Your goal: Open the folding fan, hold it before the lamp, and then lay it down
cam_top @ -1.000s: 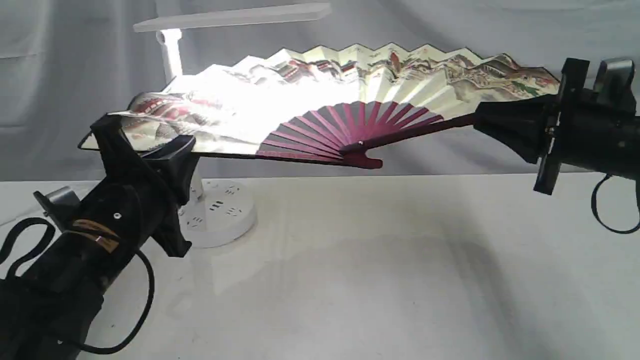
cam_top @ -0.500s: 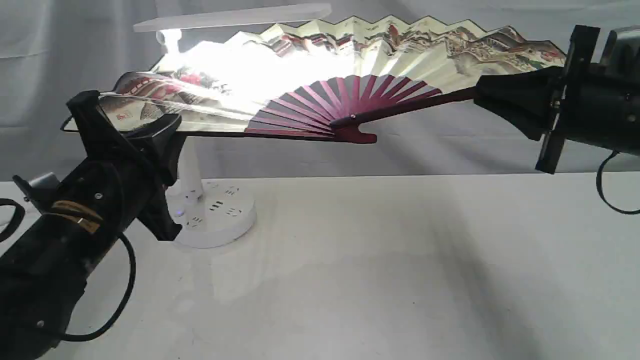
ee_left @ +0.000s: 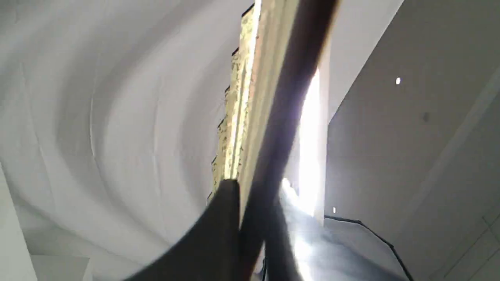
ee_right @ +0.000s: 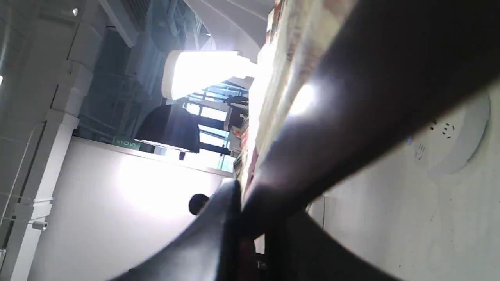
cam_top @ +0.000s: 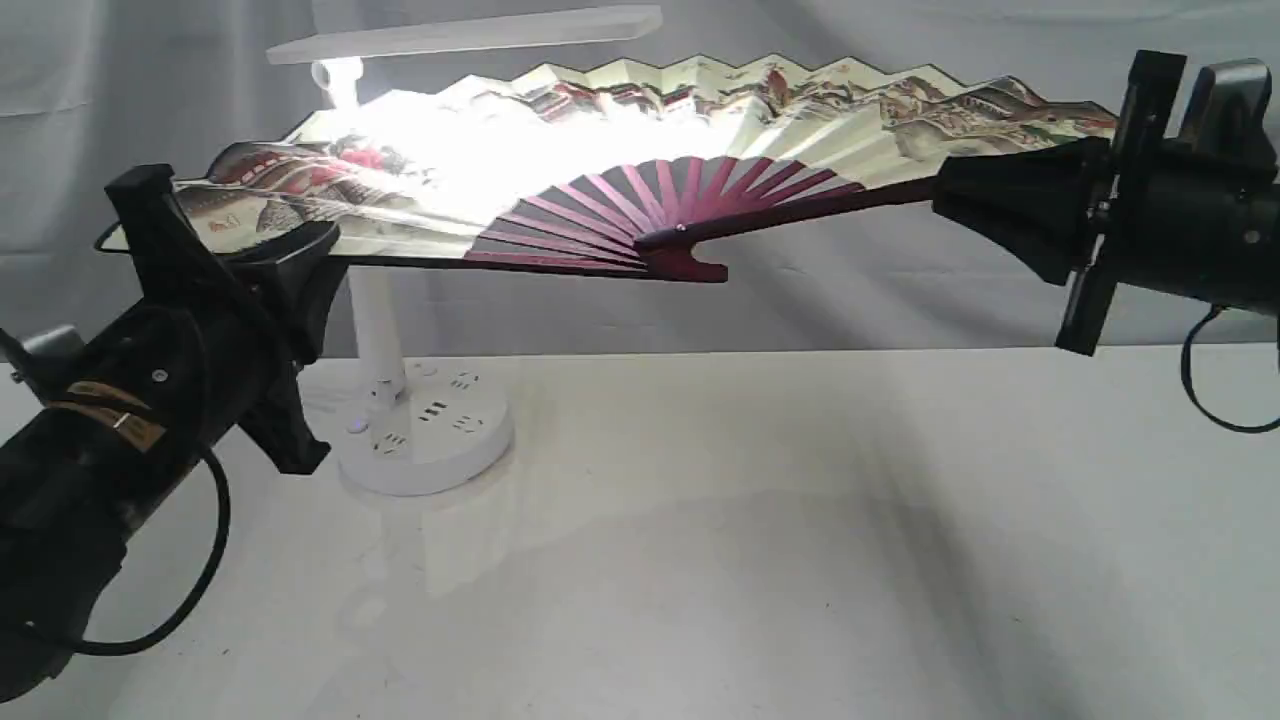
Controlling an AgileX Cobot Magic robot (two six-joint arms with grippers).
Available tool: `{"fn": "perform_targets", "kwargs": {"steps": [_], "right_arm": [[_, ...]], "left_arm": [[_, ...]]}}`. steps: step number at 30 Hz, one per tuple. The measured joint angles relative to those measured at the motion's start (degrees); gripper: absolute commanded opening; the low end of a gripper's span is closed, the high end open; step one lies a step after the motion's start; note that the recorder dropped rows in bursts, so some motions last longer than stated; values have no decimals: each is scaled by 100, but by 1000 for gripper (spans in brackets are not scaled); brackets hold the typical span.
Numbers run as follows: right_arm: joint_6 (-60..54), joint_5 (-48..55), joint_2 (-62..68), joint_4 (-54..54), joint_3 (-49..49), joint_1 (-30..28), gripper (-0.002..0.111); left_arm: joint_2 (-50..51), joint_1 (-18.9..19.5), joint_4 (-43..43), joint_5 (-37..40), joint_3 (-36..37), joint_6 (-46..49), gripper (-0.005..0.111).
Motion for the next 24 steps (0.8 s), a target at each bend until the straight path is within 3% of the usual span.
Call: {"fn": "perform_targets", "kwargs": {"steps": [24], "right_arm": [[76,0,-26,0,0,0,0]], "left_arm": [[0,33,88,8,0,-167,0]]}}
